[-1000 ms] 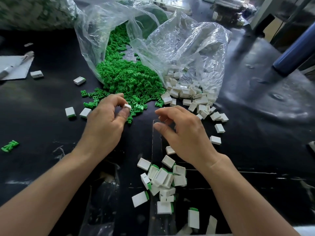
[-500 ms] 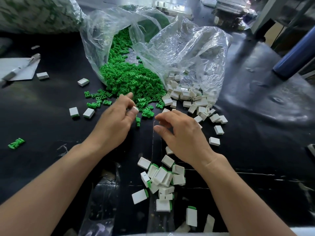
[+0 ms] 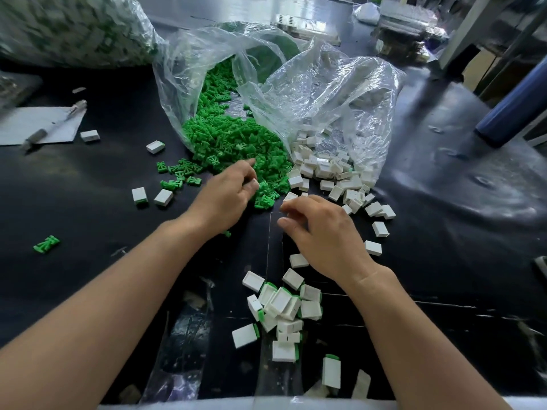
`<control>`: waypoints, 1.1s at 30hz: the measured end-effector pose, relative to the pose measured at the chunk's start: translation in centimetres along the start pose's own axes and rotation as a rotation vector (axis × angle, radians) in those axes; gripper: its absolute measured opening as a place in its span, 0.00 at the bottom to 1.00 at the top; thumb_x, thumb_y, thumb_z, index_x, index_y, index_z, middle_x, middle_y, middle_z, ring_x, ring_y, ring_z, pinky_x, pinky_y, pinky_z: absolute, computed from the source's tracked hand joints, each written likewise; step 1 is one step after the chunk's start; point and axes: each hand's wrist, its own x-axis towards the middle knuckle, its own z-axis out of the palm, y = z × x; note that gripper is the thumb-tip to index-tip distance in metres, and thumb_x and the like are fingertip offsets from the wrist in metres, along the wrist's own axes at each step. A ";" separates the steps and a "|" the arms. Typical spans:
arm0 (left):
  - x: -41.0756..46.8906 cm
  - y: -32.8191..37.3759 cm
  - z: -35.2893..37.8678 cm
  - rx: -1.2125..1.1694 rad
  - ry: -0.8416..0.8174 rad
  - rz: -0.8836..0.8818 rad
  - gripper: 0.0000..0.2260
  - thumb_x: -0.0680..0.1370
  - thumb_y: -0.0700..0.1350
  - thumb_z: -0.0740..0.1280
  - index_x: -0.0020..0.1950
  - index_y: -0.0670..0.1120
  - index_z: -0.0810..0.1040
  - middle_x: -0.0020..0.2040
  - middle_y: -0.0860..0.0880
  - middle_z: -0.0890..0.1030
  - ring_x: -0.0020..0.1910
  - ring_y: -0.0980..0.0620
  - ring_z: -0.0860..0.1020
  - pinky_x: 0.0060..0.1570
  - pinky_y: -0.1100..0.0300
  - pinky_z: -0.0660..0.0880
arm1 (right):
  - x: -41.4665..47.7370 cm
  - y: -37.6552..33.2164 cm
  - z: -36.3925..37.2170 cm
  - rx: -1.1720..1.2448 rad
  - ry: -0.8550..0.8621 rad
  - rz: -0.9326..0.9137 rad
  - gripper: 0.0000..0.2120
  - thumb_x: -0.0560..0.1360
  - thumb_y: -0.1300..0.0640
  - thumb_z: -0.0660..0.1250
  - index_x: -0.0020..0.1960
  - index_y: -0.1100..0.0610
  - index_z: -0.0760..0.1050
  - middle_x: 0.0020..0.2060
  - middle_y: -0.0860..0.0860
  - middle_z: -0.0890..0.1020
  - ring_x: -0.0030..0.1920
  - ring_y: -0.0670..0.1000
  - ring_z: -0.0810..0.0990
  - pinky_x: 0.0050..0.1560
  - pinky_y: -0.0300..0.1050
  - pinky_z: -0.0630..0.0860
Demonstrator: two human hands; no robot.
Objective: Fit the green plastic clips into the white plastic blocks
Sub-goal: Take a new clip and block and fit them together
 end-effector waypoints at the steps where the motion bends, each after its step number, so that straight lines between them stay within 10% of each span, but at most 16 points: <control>1: -0.3 0.1 0.2 -0.012 0.002 0.023 0.05 0.80 0.42 0.61 0.52 0.43 0.73 0.72 0.50 0.67 0.68 0.50 0.68 0.56 0.66 0.62 | 0.0 0.1 0.1 -0.009 -0.007 0.003 0.12 0.75 0.53 0.65 0.57 0.55 0.77 0.51 0.51 0.79 0.54 0.50 0.75 0.51 0.38 0.65; 8: -1.7 1.3 -0.9 -0.234 0.101 -0.018 0.01 0.78 0.41 0.63 0.47 0.46 0.73 0.65 0.48 0.75 0.60 0.49 0.75 0.60 0.59 0.70 | 0.2 0.6 0.4 -0.041 0.001 0.052 0.11 0.75 0.52 0.65 0.56 0.54 0.78 0.50 0.50 0.78 0.53 0.51 0.74 0.47 0.37 0.63; 14: -4.7 1.6 -3.1 -0.663 0.290 -0.198 0.08 0.75 0.38 0.68 0.39 0.50 0.76 0.33 0.52 0.82 0.31 0.58 0.80 0.32 0.63 0.76 | 0.2 -0.2 0.5 0.034 0.033 0.031 0.08 0.74 0.56 0.66 0.52 0.56 0.80 0.48 0.52 0.80 0.52 0.51 0.76 0.52 0.39 0.67; 23: -4.6 1.3 -2.9 -0.787 0.287 -0.317 0.07 0.75 0.37 0.67 0.39 0.47 0.76 0.31 0.52 0.81 0.27 0.60 0.78 0.26 0.67 0.74 | -0.5 -3.7 2.6 0.002 -0.104 -0.358 0.13 0.73 0.60 0.64 0.56 0.60 0.79 0.56 0.55 0.80 0.57 0.59 0.75 0.58 0.54 0.70; 33: -5.1 2.3 -1.6 -0.661 0.198 -0.219 0.06 0.74 0.39 0.68 0.40 0.49 0.77 0.36 0.50 0.82 0.30 0.61 0.79 0.27 0.68 0.72 | 1.0 1.0 0.6 -0.018 0.119 0.090 0.12 0.74 0.58 0.67 0.58 0.54 0.78 0.53 0.51 0.78 0.55 0.52 0.74 0.54 0.39 0.65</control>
